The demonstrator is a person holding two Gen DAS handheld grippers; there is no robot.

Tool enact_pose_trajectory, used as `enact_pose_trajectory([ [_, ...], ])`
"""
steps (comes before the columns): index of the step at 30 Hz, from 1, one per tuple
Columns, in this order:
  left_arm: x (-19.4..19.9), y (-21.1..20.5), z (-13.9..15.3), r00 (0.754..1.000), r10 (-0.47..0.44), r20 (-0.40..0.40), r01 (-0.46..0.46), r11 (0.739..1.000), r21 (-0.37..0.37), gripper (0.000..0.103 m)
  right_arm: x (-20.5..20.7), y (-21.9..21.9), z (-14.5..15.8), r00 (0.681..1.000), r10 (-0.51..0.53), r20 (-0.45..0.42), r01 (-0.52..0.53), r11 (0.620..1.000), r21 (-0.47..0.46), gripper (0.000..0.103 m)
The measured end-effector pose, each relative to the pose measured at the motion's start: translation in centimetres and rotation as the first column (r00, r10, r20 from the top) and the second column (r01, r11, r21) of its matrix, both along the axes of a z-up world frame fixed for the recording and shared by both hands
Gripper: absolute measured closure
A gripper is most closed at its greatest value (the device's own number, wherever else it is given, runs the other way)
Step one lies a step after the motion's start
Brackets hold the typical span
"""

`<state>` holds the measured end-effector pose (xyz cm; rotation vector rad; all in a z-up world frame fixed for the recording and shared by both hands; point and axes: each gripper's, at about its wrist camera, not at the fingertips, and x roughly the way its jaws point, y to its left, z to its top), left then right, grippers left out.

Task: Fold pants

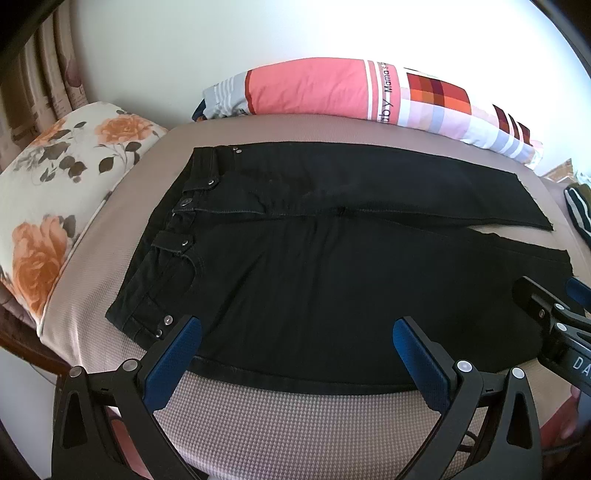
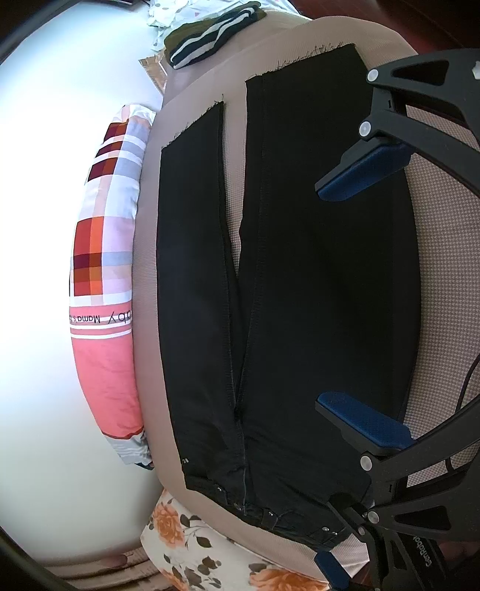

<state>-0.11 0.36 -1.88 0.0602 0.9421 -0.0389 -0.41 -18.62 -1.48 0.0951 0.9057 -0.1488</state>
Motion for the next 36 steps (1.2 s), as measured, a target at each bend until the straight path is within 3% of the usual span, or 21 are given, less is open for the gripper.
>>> enact_pose_trajectory([
  [23, -0.1, 0.3, 0.6, 1.0, 0.006, 0.014, -0.006, 1.0, -0.004, 0.0, -0.3, -0.1, 0.4, 1.0, -0.003, 0.014, 0.003, 1.0, -0.012, 0.0],
  [36, 2.1, 1.3, 1.4, 1.0, 0.02, 0.016, -0.019, 1.0, -0.01, 0.0, 0.6, -0.4, 0.5, 1.0, -0.012, 0.008, 0.012, 1.0, -0.016, 0.0],
])
